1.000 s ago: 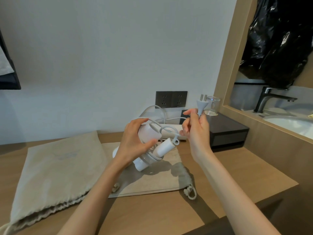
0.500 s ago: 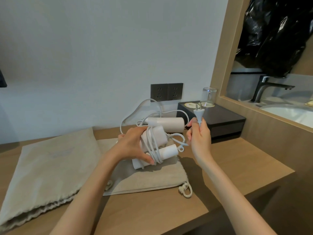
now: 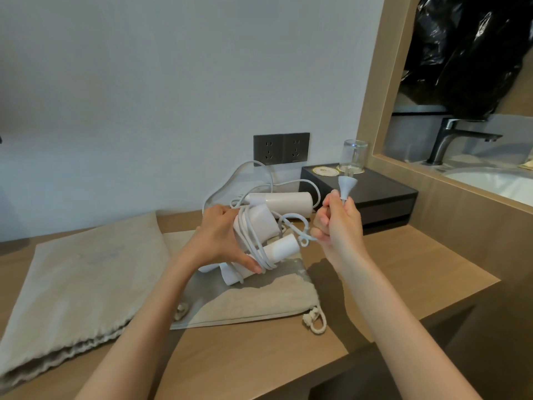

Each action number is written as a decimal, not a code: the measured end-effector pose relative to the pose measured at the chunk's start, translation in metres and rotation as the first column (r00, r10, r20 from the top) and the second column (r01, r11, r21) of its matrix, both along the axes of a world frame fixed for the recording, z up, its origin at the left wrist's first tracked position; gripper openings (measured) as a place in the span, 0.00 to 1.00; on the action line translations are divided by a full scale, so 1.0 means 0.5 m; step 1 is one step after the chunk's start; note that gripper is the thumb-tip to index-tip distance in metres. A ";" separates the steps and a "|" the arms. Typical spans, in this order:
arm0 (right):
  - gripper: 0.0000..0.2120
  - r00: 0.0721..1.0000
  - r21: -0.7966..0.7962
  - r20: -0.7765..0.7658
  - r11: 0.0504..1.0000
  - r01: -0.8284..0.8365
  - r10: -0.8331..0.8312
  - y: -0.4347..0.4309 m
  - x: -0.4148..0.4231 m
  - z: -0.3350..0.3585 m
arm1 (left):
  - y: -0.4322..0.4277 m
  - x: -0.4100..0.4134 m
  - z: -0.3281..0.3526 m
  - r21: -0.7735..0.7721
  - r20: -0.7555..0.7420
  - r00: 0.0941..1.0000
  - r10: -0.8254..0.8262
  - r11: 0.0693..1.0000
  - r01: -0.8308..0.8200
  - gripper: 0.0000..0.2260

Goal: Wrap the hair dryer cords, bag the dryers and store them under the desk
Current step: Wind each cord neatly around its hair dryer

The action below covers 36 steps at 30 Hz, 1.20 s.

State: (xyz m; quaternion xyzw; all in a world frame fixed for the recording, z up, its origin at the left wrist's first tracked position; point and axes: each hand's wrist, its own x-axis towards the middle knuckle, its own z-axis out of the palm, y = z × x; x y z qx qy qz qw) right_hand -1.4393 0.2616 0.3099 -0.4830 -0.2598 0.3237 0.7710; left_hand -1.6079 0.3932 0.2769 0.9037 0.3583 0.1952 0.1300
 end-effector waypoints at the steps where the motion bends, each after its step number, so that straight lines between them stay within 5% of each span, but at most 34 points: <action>1: 0.11 1.000 -0.013 -0.019 1.000 0.020 -0.020 -0.001 0.005 -0.003 | -0.001 -0.001 0.001 0.010 0.001 1.000 0.002 1.000 -0.002 0.43; 5: 0.09 0.991 -0.105 0.030 0.986 0.129 -0.127 -0.002 0.028 -0.029 | -0.002 0.002 0.002 0.021 -0.017 1.000 0.010 1.000 -0.009 0.47; 10: 0.10 0.979 -0.187 0.145 0.968 0.167 -0.141 0.000 0.044 -0.038 | -0.009 0.006 0.006 0.054 -0.016 0.999 -0.029 0.998 0.030 0.32; 16: 0.09 0.877 -0.059 0.384 0.941 0.334 -0.288 0.003 0.067 -0.046 | -0.023 0.008 0.021 0.136 0.005 1.000 -0.013 0.991 0.012 0.28; 21: 0.06 0.743 0.024 0.529 0.882 0.470 -0.411 0.009 0.074 -0.032 | -0.015 0.009 0.004 -0.037 0.070 0.996 -0.059 0.997 0.062 0.19; 31: 0.05 0.710 0.041 0.629 0.925 0.377 -0.317 0.000 0.061 -0.021 | -0.040 0.007 -0.005 0.121 0.217 0.974 -0.071 0.992 0.045 0.21; 36: 0.05 0.739 0.119 0.589 0.939 0.323 -0.328 0.013 0.040 0.002 | -0.057 0.001 -0.008 0.348 0.318 0.944 -0.088 0.937 -0.030 0.35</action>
